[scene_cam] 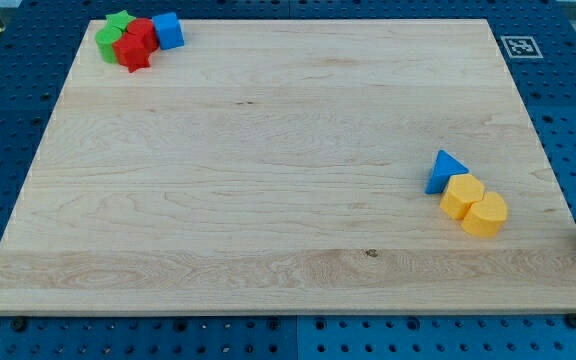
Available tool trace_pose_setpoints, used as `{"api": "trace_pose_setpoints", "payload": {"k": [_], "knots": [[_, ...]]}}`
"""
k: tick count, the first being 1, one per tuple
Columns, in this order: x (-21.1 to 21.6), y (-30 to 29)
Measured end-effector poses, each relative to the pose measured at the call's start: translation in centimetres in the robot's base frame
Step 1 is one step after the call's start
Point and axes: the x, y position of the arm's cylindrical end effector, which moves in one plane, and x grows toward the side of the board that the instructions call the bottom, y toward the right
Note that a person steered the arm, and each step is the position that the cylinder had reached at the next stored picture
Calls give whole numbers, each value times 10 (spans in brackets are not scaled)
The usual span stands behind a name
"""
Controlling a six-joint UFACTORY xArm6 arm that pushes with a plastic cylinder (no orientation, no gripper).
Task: Push yellow blocks and blue triangle slightly towards left
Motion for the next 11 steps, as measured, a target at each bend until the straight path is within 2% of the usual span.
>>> {"api": "trace_pose_setpoints", "payload": {"k": [1,2,4,7,9,11], "knots": [[16,-25],[9,-63],[-20,-76],[-66,-135],[-77,-162],[-76,-105]]}}
